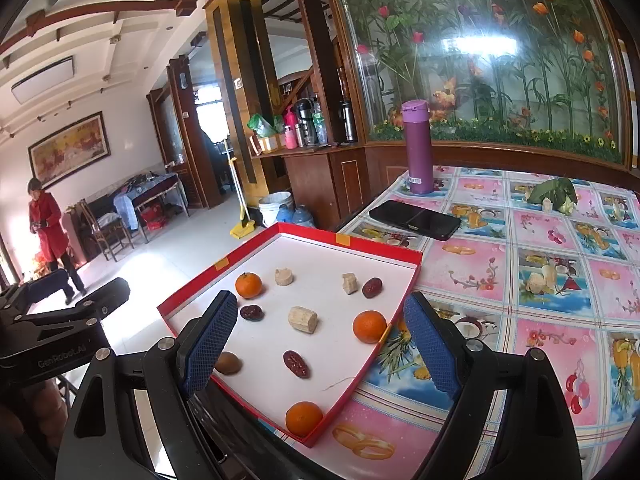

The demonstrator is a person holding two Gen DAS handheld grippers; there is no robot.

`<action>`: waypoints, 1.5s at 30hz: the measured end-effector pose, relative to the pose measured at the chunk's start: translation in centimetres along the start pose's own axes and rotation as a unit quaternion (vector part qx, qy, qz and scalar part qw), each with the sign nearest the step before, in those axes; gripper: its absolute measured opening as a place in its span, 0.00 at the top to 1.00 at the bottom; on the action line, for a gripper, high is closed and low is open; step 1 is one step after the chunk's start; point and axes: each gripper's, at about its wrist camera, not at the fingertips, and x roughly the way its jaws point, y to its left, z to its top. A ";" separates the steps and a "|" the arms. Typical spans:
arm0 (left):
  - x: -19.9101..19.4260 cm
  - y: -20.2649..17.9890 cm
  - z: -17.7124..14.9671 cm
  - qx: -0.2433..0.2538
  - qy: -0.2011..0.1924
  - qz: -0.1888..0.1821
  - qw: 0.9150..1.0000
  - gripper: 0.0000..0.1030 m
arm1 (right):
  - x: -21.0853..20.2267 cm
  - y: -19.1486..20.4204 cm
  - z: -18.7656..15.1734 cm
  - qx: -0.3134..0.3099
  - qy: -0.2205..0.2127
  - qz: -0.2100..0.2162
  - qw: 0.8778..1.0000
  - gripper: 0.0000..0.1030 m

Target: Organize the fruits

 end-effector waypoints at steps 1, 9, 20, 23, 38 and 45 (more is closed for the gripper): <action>0.0 0.0 0.0 0.000 0.000 0.000 1.000 0.00 | 0.0 0.0 0.0 0.000 0.000 0.000 1.000 0.17; 0.0 0.1 -0.2 -0.001 0.000 0.002 1.000 0.00 | 0.1 0.1 0.0 -0.003 0.001 0.001 1.000 0.17; 0.3 0.2 -0.4 0.003 0.002 0.001 1.000 0.00 | 0.1 0.1 -0.1 -0.002 0.002 0.001 1.000 0.17; 0.3 0.2 -0.4 0.003 0.002 0.001 1.000 0.00 | 0.2 0.1 0.0 -0.002 0.002 0.001 1.000 0.17; 0.5 0.2 -0.6 0.005 0.004 0.003 1.000 0.00 | 0.2 0.2 0.0 -0.001 0.003 0.001 1.000 0.17; 0.8 0.1 -0.8 0.006 0.007 0.002 1.000 0.00 | 0.3 0.3 -0.2 -0.001 0.006 0.001 1.000 0.17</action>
